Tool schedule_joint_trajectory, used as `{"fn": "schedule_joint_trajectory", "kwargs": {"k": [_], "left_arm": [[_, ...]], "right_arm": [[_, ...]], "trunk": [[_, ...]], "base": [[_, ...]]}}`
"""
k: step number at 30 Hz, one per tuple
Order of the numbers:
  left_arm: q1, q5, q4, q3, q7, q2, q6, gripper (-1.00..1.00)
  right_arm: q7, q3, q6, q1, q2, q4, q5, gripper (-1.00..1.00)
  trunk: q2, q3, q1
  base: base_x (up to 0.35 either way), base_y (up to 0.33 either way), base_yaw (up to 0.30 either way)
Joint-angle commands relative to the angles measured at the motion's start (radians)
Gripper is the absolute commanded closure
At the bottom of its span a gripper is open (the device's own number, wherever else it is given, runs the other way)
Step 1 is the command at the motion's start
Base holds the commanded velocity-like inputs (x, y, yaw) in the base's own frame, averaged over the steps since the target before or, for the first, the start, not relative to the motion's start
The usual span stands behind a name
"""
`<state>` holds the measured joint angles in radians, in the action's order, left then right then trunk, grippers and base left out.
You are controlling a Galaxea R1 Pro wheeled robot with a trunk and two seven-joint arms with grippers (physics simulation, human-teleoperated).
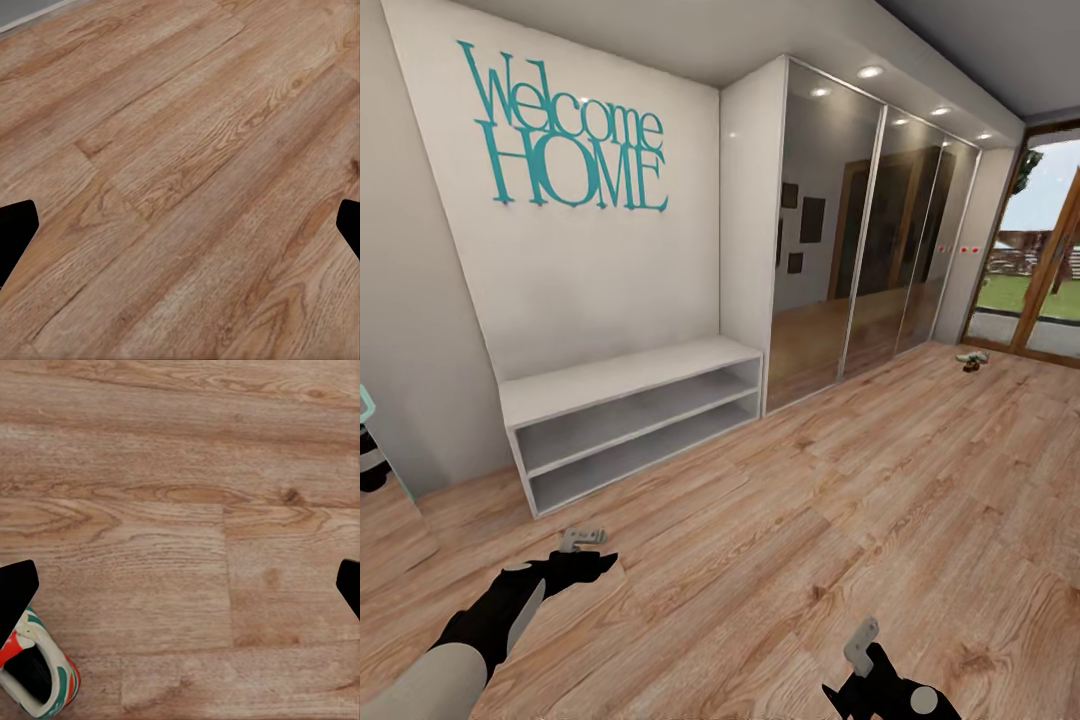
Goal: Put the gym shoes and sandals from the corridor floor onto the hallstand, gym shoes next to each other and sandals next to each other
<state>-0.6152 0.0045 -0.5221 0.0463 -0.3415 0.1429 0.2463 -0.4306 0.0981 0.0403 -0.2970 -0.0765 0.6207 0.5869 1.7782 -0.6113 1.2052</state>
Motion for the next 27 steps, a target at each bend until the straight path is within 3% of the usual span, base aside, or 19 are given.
{"fn": "schedule_joint_trajectory", "kwargs": {"k": [1,15,27], "left_arm": [[0.0,0.001,-0.001,0.005,-0.006,0.0,0.008,-1.0],[0.01,-0.001,0.008,0.004,-0.006,0.003,0.008,-1.0],[0.011,-0.001,0.008,0.004,-0.005,0.006,0.009,-1.0]], "right_arm": [[-0.007,0.006,0.004,-0.001,0.001,0.0,0.01,-1.0],[-0.006,0.006,0.004,-0.001,0.0,-0.017,0.009,-1.0],[-0.005,0.036,0.006,-0.001,-0.007,-0.024,0.008,-1.0]], "trunk": [[0.008,-0.005,0.004],[0.106,-0.054,0.058],[0.19,-0.096,0.104]], "base": [[0.0,0.0,0.0],[0.0,0.0,0.0],[0.0,0.0,0.0]]}}
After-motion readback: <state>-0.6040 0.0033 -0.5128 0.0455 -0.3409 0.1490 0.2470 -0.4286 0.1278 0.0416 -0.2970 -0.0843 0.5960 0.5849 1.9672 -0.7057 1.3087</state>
